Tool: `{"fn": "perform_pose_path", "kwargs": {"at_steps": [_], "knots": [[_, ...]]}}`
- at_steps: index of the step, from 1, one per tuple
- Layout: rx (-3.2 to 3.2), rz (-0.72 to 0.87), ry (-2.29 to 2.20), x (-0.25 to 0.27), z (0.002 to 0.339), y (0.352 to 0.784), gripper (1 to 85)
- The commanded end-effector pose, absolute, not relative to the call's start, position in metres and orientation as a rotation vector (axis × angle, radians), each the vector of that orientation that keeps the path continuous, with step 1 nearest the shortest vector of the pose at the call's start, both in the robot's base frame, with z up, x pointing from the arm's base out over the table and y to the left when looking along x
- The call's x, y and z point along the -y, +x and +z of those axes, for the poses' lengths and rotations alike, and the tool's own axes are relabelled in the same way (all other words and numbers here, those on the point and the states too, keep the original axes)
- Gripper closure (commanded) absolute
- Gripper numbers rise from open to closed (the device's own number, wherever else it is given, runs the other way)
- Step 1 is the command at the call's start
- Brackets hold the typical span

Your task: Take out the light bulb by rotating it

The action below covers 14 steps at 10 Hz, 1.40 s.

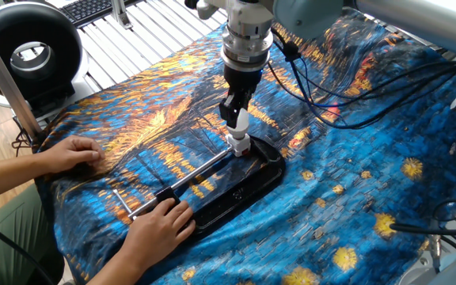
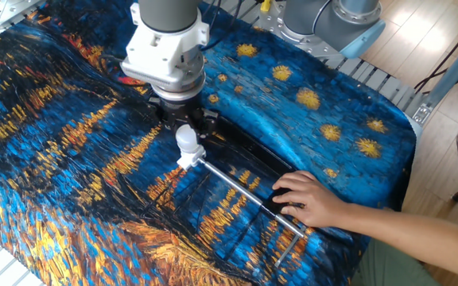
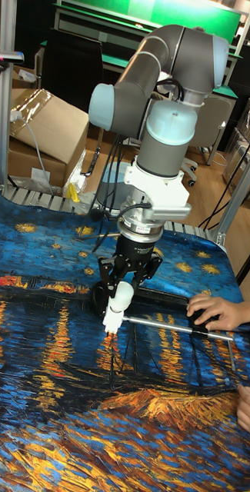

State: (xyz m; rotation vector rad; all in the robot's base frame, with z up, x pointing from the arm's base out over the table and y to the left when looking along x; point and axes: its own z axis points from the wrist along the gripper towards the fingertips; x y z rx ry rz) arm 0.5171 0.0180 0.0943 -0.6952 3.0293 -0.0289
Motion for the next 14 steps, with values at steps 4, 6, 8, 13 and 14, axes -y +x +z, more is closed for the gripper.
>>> {"fn": "perform_pose_path", "kwargs": {"at_steps": [4, 6, 8, 13, 14], "knots": [[-2.922, -0.065, -1.129, -0.011, 0.095, 0.513, 58.0], [-2.899, -0.105, -1.229, -0.004, 0.095, 0.512, 58.0], [-2.884, -0.124, -1.283, -0.002, 0.096, 0.512, 58.0], [-2.846, -0.188, -1.395, 0.003, 0.102, 0.513, 58.3], [-2.791, -0.19, -1.46, 0.0, 0.101, 0.518, 58.3]]}}
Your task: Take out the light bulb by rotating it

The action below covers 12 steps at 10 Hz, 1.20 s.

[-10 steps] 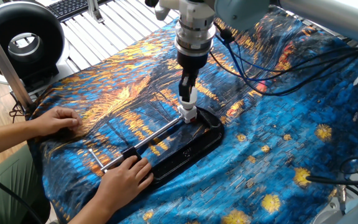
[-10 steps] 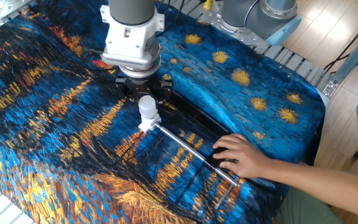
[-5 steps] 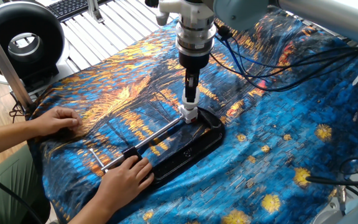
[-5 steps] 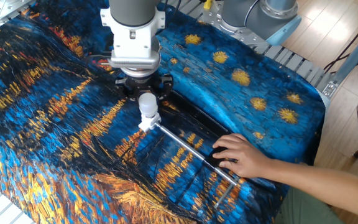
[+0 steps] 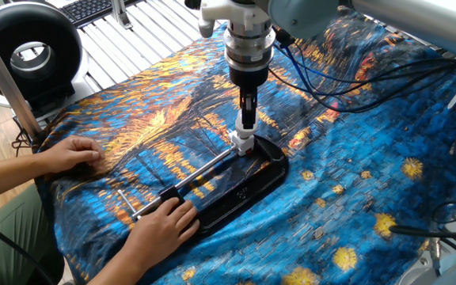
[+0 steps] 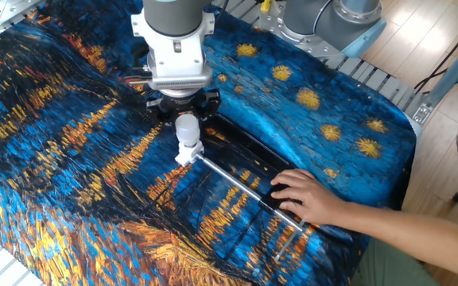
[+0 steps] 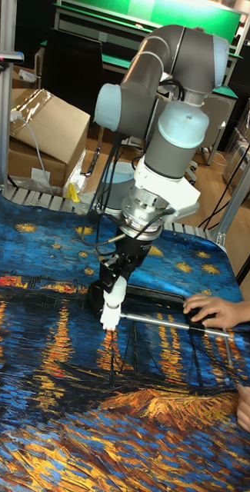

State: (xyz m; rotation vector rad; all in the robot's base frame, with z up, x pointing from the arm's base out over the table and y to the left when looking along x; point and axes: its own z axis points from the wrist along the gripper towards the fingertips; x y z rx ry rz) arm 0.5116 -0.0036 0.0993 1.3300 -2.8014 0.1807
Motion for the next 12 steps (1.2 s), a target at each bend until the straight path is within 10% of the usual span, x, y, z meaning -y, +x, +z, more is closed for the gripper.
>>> {"fn": "perform_pose_path", "kwargs": {"at_steps": [1, 12], "knots": [[2.747, 0.191, 1.52, -0.002, 0.101, 0.523, 58.3], [2.602, 0.257, 1.967, -0.014, 0.099, 0.56, 51.0]]}}
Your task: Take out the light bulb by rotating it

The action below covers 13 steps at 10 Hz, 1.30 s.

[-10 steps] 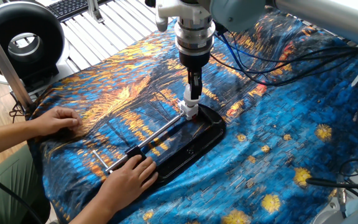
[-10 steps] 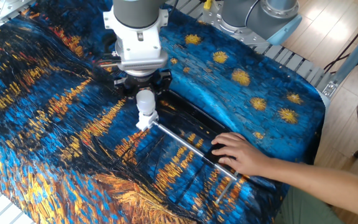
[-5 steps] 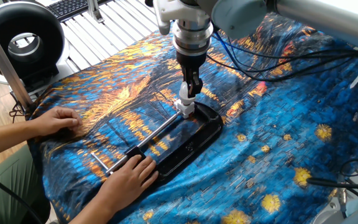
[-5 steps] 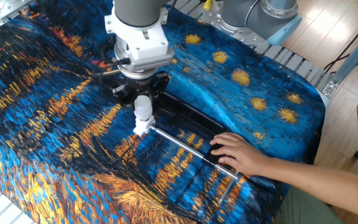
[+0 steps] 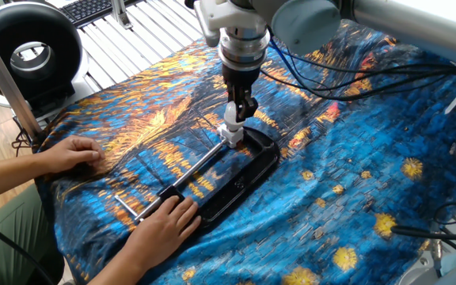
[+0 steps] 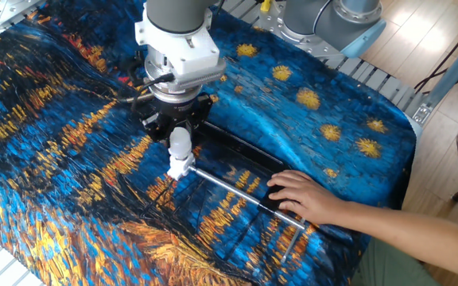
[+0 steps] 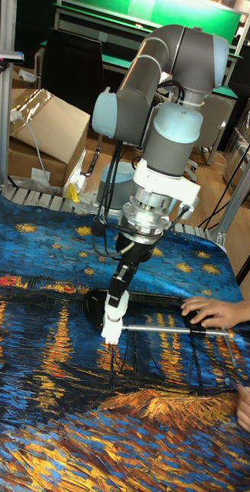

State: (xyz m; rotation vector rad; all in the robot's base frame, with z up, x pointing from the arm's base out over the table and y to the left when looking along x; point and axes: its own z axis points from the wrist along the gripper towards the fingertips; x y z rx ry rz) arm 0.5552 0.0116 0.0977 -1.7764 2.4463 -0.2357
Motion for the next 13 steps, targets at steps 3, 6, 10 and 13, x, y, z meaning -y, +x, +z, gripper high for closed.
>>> {"fn": "perform_pose_path", "kwargs": {"at_steps": [3, 6, 10, 13], "knots": [[-2.41, -0.219, -1.865, -0.011, 0.097, 0.549, 20.7], [-2.504, -0.131, -1.78, -0.006, 0.094, 0.535, 12.7], [-2.9, -0.077, -1.165, 0.004, 0.097, 0.51, 22.0], [-3.042, 0.054, -0.781, -0.02, 0.095, 0.504, 23.0]]}}
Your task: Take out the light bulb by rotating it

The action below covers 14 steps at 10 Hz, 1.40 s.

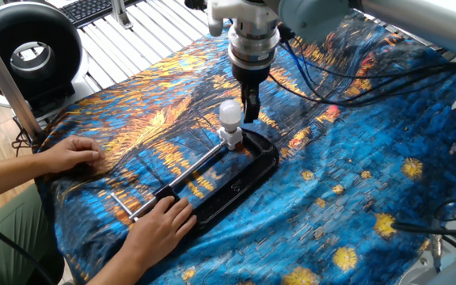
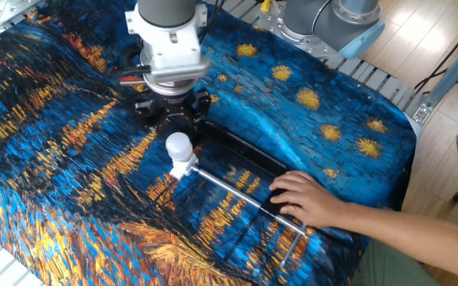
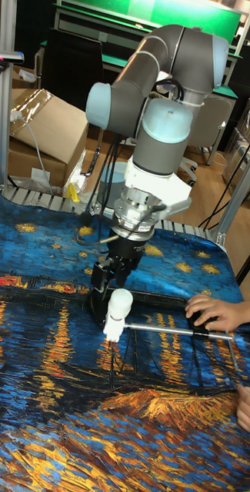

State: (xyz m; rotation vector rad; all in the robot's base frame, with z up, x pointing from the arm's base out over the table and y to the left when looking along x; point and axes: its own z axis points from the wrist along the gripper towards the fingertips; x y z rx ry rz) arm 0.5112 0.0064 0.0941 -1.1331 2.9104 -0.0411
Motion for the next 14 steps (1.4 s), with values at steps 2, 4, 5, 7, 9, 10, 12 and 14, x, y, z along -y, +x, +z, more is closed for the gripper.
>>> {"fn": "perform_pose_path", "kwargs": {"at_steps": [2, 4, 5, 7, 9, 10, 12, 14], "knots": [[-3.075, 0.112, -0.65, -0.031, 0.097, 0.501, 23.7], [-3.107, 0.114, -0.534, -0.034, 0.096, 0.502, 26.0], [-3.104, 0.09, -0.508, -0.032, 0.095, 0.506, 27.7], [-3.106, 0.076, -0.445, -0.032, 0.093, 0.511, 28.0], [-3.134, 0.113, -0.355, -0.038, 0.092, 0.506, 28.0], [-3.145, 0.124, -0.317, -0.04, 0.092, 0.505, 29.7], [-3.153, 0.107, -0.276, -0.037, 0.091, 0.505, 33.7], [-3.156, 0.09, -0.262, -0.033, 0.09, 0.505, 36.7]]}}
